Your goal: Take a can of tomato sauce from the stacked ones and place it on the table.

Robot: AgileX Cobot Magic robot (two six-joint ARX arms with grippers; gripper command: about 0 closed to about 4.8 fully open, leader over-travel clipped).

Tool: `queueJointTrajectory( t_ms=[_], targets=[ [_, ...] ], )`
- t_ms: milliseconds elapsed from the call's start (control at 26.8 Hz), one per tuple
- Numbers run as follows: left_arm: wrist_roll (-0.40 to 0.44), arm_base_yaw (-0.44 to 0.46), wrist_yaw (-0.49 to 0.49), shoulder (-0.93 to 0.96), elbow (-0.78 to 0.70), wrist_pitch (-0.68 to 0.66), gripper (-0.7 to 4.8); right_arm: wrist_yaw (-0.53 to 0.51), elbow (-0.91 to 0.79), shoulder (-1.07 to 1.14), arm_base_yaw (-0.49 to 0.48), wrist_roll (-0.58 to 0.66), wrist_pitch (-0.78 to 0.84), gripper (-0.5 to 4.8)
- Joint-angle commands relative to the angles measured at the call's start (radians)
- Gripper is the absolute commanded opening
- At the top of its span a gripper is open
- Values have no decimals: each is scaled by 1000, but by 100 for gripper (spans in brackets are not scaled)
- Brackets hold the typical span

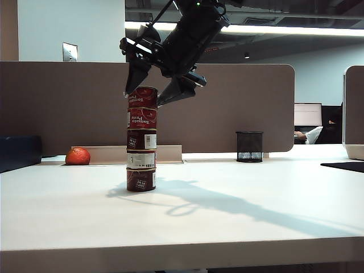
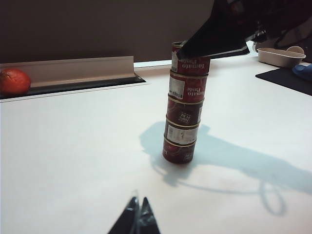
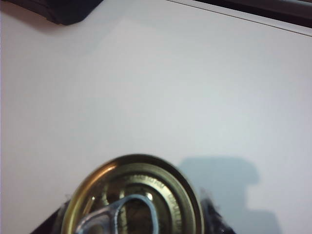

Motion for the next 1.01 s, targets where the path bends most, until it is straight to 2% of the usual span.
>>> queueJointTrajectory(
  t_ms=[37,112,746,1008],
  targets=[
    [2,1,1,0,3,5,-6,1,6,-4,1,-3,17,273],
    [3,1,1,0,3,6,-6,1,5,-4,1,-3,17,260],
    [9,1,-5,0,3,5,-6,-2,7,-10,1,-35,39,260],
    [9,1,-7,0,3,6,-6,-1,64,-10,1,-37,30,260]
  ],
)
